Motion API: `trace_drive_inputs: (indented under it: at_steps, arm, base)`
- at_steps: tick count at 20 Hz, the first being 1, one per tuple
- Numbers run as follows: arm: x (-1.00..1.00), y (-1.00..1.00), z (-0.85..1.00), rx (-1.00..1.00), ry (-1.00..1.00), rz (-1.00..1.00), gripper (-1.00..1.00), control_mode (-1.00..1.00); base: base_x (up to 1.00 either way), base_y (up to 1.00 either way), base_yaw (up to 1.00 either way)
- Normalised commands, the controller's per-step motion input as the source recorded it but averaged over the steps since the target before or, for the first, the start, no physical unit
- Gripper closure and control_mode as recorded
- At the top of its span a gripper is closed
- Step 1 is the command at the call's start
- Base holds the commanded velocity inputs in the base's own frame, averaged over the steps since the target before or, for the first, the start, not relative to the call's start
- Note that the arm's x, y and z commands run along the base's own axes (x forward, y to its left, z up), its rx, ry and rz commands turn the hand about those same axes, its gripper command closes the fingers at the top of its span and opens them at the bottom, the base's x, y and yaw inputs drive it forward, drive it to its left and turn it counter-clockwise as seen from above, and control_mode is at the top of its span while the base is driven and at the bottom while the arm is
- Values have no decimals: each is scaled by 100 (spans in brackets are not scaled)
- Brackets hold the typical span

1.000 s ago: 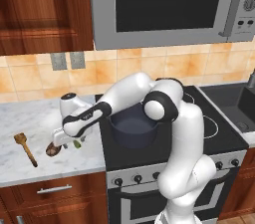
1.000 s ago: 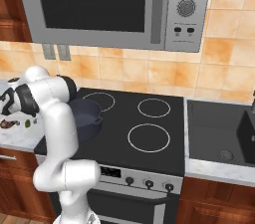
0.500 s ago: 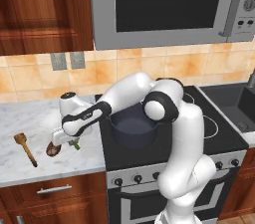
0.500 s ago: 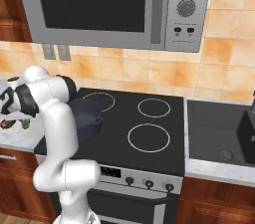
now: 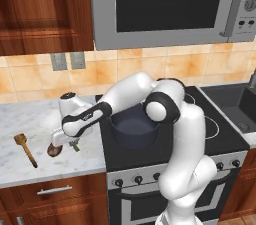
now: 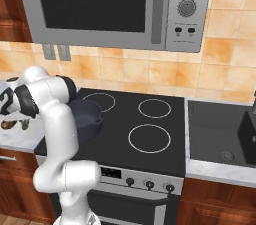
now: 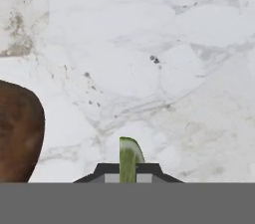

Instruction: Put the potato and lemon wedge in the pot. Retrieve the spatula and lightly stir the vegetables in the pot.

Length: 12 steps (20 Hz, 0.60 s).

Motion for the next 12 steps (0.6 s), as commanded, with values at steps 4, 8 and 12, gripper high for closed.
trace_drive_inputs:
  at_steps: [4, 8, 12]
  arm:
    - [-76, -23, 10, 0, -8, -5, 100, -100]
    - [-100, -31, 33, 1, -27, -8, 100, -100]
    - [-81, -41, 64, 0, -26, -6, 100, -100]
  base:
    - [0, 0, 0]
    - [0, 0, 0]
    - [0, 0, 0]
